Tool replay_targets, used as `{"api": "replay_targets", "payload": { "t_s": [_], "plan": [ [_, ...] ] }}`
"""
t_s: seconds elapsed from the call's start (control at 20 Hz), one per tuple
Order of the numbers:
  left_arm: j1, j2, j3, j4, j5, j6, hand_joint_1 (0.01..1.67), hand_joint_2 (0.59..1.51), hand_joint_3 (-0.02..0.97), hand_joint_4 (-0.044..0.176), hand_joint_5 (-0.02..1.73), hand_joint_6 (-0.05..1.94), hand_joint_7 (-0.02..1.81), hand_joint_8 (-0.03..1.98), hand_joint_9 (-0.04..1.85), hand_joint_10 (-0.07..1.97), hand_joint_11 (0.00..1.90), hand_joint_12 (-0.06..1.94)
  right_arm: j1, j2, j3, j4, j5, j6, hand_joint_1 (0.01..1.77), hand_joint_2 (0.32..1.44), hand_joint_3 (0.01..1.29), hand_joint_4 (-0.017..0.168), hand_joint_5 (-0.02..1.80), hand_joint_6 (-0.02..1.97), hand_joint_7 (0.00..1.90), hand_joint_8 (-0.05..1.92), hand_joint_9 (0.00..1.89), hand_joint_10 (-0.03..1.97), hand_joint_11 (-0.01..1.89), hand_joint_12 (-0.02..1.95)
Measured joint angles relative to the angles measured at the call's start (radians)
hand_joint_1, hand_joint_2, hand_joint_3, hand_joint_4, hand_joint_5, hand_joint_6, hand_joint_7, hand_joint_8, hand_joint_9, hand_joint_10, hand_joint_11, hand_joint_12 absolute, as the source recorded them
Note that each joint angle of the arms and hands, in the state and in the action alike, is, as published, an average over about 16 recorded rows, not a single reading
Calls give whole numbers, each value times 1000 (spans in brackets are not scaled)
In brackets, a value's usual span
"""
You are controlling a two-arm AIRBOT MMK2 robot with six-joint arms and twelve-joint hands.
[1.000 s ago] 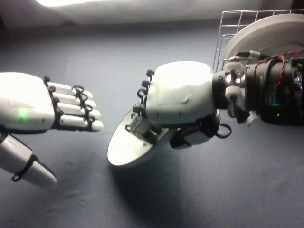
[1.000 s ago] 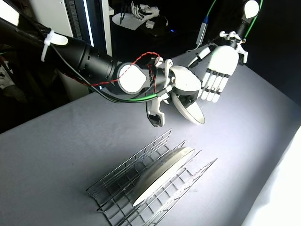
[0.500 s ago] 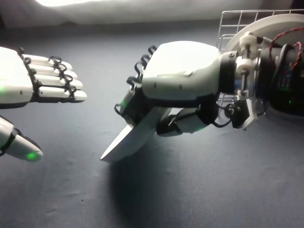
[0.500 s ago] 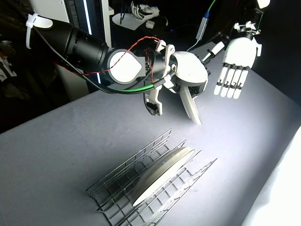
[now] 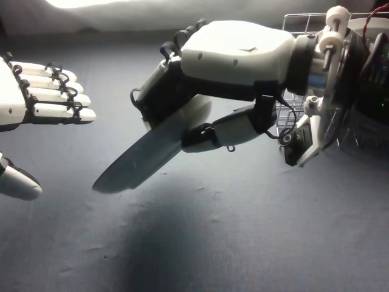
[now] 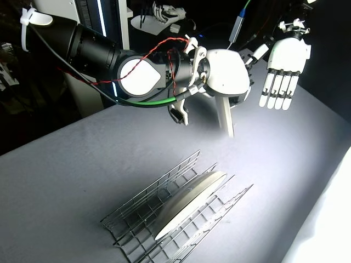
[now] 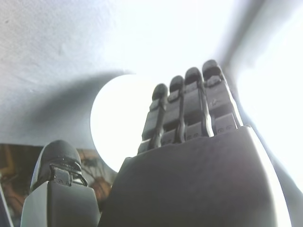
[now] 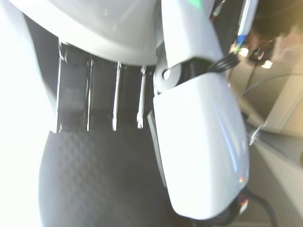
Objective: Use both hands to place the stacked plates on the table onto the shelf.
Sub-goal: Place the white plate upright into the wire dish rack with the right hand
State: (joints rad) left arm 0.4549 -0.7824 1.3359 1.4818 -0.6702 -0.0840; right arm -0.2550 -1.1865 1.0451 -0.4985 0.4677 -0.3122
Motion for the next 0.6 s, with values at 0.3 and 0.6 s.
{"api": "replay_targets", "payload": {
  "t_s": [0.3, 0.6],
  "plan": [
    [0, 14, -2, -26, 23, -22, 12, 1040, 21, -2, 46, 15, 36, 3, 26, 7, 22, 12, 32, 31, -34, 166, -7, 7, 1361, 1006, 13, -9, 867, 981, 1015, 904, 1070, 993, 988, 1163],
    [0, 29, -12, -61, 40, -54, 13, 1034, 21, -2, 37, 15, 27, 3, 22, 7, 17, 13, 80, 70, -66, 335, -60, 15, 1367, 1006, 13, -9, 877, 963, 1034, 859, 1064, 1008, 997, 1158]
  ]
}}
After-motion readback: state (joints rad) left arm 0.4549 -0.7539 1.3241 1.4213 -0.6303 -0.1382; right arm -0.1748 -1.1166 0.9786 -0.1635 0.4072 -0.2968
